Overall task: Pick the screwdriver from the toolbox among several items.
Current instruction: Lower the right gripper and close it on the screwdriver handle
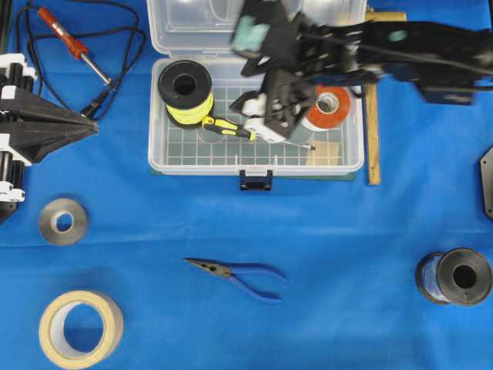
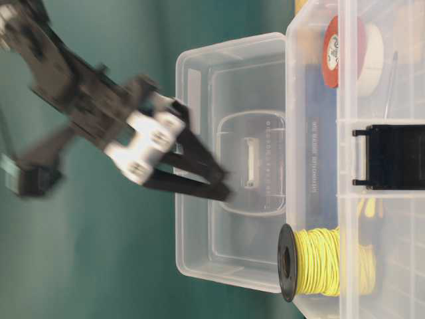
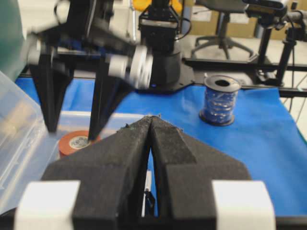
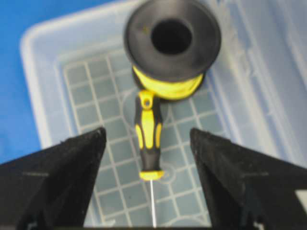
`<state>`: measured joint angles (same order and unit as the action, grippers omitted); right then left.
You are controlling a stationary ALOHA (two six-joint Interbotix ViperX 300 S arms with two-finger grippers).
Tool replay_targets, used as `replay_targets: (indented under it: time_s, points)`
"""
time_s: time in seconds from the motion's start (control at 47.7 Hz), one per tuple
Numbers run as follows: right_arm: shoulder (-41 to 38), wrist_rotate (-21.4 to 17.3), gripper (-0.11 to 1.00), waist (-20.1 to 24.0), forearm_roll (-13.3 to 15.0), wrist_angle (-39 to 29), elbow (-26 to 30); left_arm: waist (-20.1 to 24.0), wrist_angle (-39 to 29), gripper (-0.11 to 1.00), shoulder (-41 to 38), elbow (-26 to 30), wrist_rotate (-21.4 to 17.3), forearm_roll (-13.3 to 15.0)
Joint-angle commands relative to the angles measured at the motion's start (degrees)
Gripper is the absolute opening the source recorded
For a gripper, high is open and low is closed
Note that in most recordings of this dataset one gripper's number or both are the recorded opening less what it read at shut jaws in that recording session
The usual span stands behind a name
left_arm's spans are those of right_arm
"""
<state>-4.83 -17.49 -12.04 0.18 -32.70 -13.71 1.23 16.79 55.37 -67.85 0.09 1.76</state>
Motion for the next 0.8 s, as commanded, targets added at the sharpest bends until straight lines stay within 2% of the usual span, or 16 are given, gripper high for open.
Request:
replay_targets:
  time_s: [0.0,0.126,0.357,0.671,0.776]
  points:
    - [-1.8,-1.1,0.70,-0.4,-0.3,-0.7,2.0,0.4,0.5,0.00,-0.2,1.0,0.1,0.1]
    - [-6.0,-2.4,0.70,-0.9,-0.2,-0.8,2.1,0.7,0.7,0.00,-0.2,1.0,0.1,0.2]
    - [-12.0,-2.4,0.70,-1.6,-0.2,-0.4,3.1,0.8,0.7,0.00,-0.2,0.9,0.2,0.2]
    - [-16.3,-1.8,0.70,-1.6,-0.4,-0.4,4.0,0.9,0.6,0.00,-0.4,0.6,0.4,0.4]
    - [-16.4,-1.7,0.63,-1.4,-0.4,-0.2,4.0,0.8,0.6,0.00,-0.4,0.4,0.7,0.4]
